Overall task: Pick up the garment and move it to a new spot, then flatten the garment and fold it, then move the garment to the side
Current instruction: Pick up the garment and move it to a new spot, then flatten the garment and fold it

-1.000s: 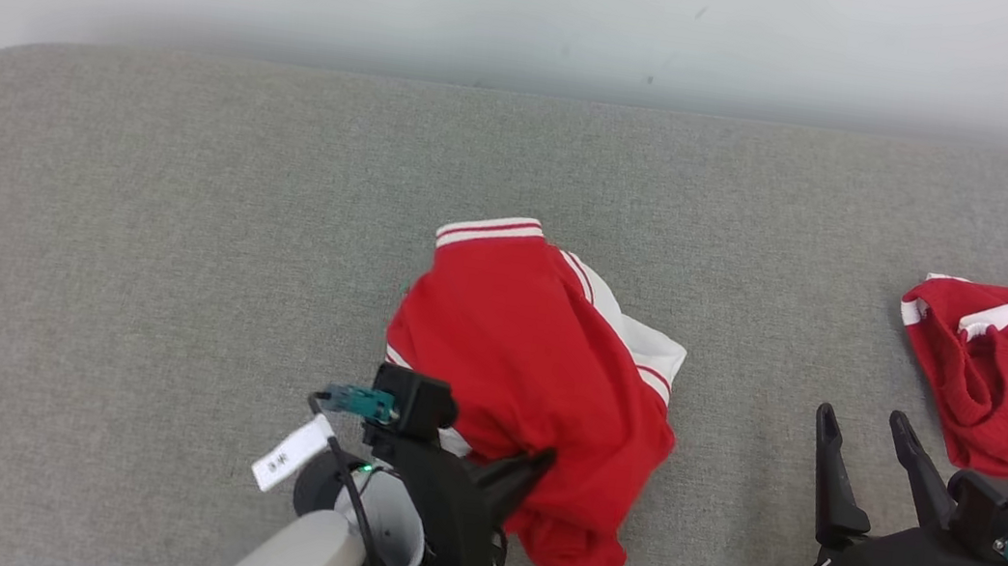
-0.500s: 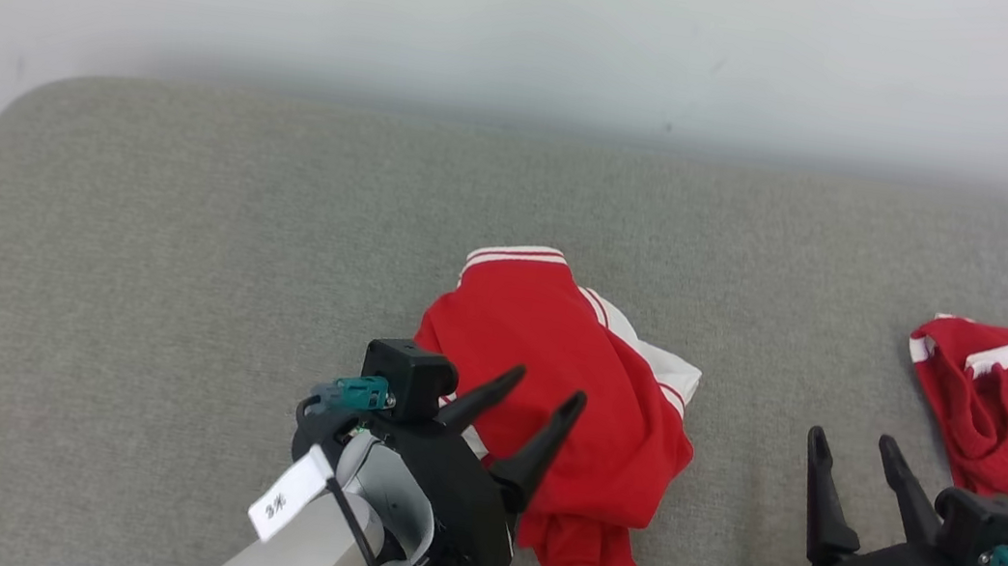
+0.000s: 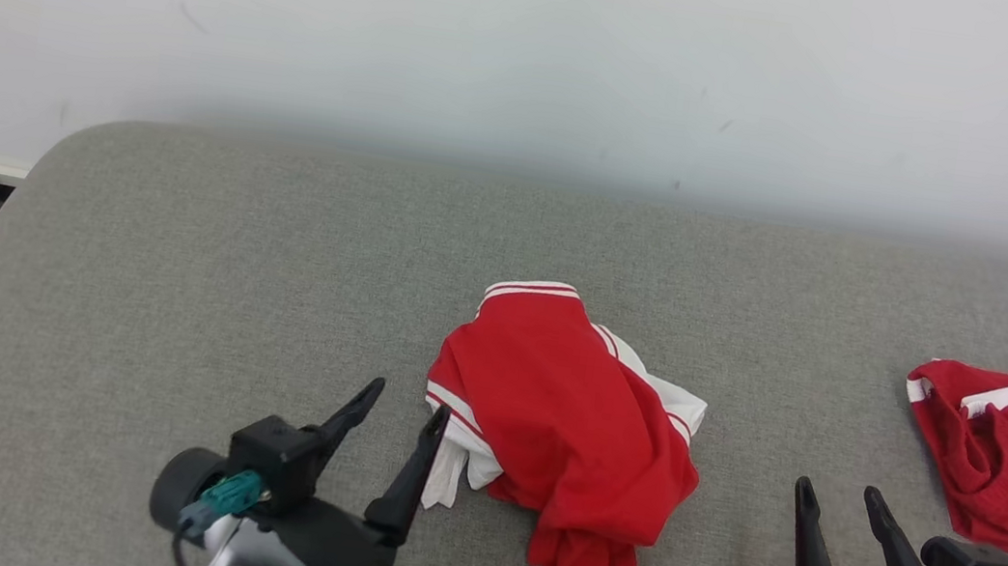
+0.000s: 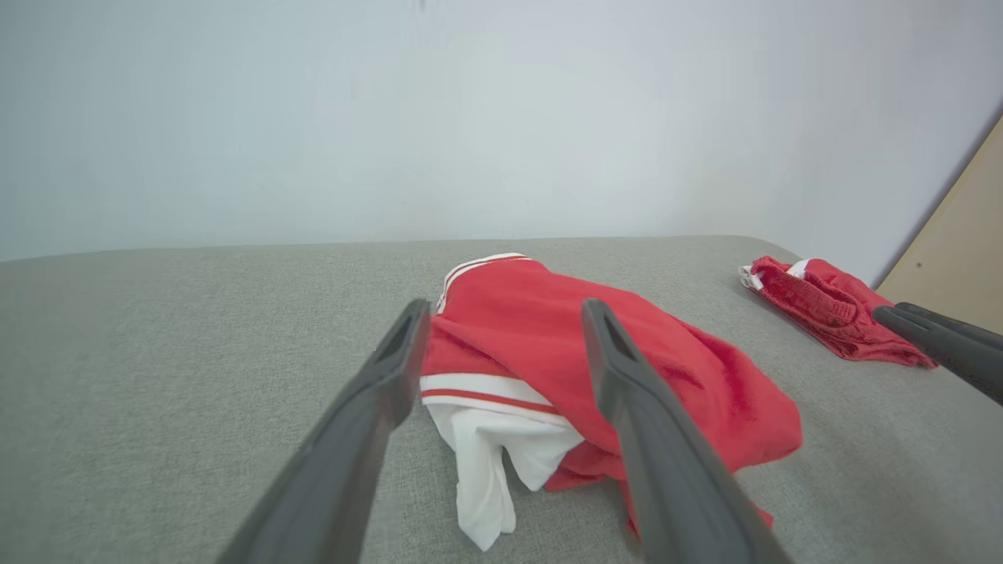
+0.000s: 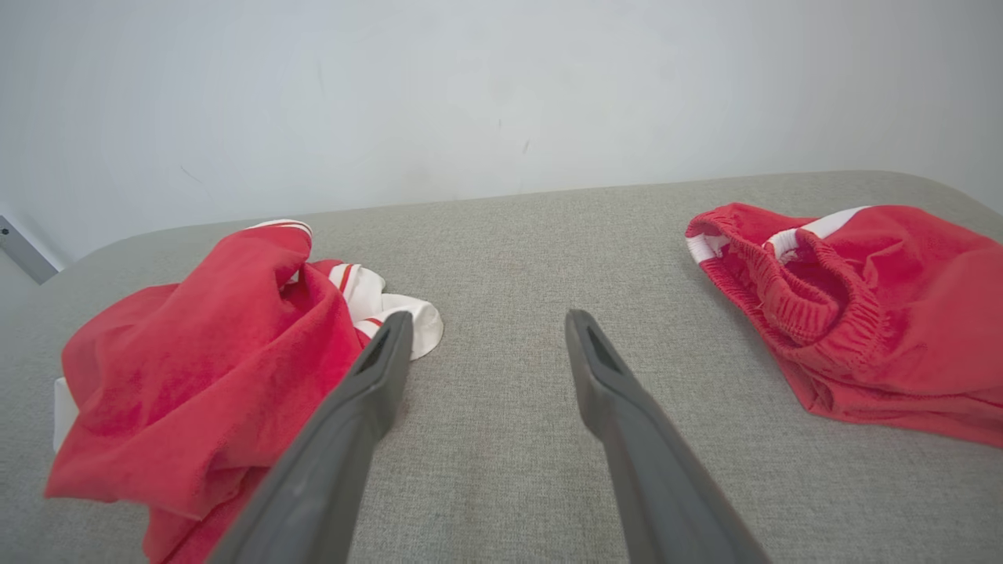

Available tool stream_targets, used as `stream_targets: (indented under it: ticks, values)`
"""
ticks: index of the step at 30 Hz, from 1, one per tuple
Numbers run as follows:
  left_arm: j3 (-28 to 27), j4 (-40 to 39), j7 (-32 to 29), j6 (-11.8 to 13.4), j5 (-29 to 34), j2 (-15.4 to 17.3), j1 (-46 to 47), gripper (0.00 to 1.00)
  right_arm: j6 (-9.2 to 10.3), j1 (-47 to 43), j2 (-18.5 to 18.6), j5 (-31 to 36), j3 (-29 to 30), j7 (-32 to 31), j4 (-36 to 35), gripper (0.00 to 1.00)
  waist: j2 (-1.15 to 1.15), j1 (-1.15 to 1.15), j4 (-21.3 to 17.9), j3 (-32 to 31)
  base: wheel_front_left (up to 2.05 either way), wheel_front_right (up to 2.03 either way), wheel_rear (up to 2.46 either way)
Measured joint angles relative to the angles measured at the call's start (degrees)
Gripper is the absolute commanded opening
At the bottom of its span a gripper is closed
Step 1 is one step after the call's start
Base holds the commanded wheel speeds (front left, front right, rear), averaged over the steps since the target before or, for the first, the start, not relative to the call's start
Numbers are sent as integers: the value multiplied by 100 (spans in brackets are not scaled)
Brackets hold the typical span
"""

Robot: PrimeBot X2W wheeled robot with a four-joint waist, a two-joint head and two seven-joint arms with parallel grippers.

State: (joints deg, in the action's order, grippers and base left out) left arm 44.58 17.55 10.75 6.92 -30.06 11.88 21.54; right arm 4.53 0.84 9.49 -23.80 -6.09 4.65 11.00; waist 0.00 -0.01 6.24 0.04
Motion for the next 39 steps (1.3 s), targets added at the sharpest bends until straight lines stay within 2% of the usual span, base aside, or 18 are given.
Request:
stream_targets:
  ticks: [8, 12, 21, 35, 39]
  values:
    - [-522, -304, 191, 19, 226, 201, -599, 100, 0, -62, 0, -38, 26, 74, -5, 100, 0, 0, 41, -89, 0, 0, 0]
    - [-1070, -345, 240, 19, 528, 180, -1052, 100, 0, -97, -4, -38, 22, 91, -25, 100, 0, 0, 64, -127, 0, 0, 0]
    - [-1851, -588, 283, 19, 1040, -74, -1759, 100, 0, -220, -16, -56, 22, 97, -42, 100, 0, 0, 105, -147, 0, 0, 0]
    - [-2126, -962, 259, 20, 1551, -272, -1902, 100, -7, -279, -21, -58, -77, 16, -99, 100, 0, 0, 144, -58, 0, 0, 0]
    - [-1889, -948, 82, 10, 1488, -301, -1853, 100, -152, -304, -15, -55, -327, -187, -101, 100, 0, 1, 175, -1, 0, 0, 0]
